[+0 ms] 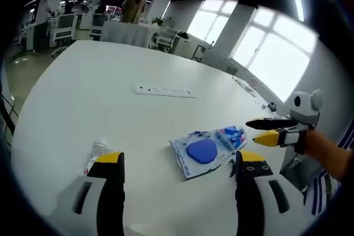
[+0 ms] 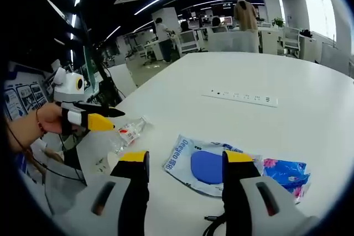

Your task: Arrange the tabletop items into an orderly group along one side of the table until the central work area is clear of visible clutter.

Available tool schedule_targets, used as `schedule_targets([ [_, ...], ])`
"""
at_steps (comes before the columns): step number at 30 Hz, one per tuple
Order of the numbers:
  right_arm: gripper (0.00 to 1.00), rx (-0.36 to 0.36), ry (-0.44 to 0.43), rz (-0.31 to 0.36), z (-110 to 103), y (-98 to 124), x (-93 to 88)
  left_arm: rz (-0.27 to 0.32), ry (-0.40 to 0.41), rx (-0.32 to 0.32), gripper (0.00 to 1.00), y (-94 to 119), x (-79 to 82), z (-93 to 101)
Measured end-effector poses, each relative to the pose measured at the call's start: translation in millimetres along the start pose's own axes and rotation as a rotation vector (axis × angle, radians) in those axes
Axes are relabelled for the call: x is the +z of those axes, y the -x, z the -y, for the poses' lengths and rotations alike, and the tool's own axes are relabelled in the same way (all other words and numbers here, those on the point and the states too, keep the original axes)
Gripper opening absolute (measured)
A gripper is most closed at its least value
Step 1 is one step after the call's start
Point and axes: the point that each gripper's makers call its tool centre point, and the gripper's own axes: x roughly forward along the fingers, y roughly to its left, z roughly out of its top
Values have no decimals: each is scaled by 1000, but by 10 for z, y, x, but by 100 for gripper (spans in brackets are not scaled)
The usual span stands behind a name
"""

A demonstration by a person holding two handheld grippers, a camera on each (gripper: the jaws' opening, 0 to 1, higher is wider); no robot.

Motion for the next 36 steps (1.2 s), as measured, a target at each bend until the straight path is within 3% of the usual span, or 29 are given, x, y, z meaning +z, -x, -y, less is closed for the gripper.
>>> schedule_targets([
  [19, 52, 81, 23, -9, -593, -331, 151, 56, 7, 51, 86, 728, 35, -415],
  [36, 51, 171, -6, -56, -970, -876, 232, 76, 40, 73, 86, 1058, 14, -833],
])
